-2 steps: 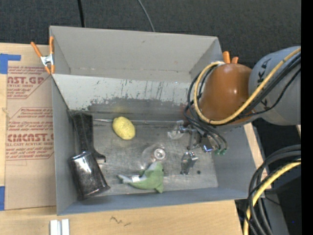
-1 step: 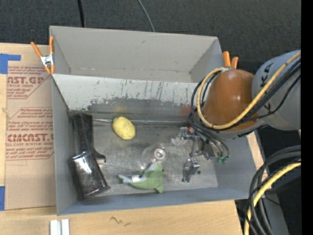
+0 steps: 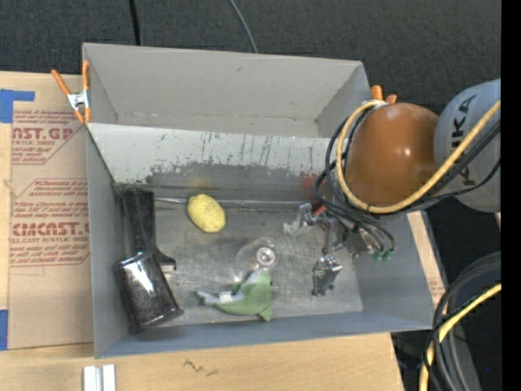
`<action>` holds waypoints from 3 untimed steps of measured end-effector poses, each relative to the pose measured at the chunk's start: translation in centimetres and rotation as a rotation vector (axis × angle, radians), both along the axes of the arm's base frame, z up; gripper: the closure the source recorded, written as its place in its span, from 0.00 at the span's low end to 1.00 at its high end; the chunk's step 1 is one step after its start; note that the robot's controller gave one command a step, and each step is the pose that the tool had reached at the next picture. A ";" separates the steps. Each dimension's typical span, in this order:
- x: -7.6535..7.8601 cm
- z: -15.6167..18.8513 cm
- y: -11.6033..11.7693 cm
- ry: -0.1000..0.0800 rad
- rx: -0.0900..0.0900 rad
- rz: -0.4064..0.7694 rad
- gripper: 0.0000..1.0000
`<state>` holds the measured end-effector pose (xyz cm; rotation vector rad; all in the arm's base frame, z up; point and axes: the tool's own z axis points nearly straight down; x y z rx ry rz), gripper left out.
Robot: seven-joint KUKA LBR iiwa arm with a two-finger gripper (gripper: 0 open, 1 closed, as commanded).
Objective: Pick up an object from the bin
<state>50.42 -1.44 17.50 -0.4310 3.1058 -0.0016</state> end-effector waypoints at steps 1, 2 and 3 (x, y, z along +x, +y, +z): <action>2.4 -5.5 3.0 -0.002 0.001 -0.025 0.00; 1.8 -8.0 6.2 0.011 0.001 0.093 0.00; 0.7 -10.2 6.9 -0.006 0.004 0.138 1.00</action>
Offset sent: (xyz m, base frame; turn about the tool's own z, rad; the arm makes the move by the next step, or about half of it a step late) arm 0.0142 0.0855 -0.0719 -0.2269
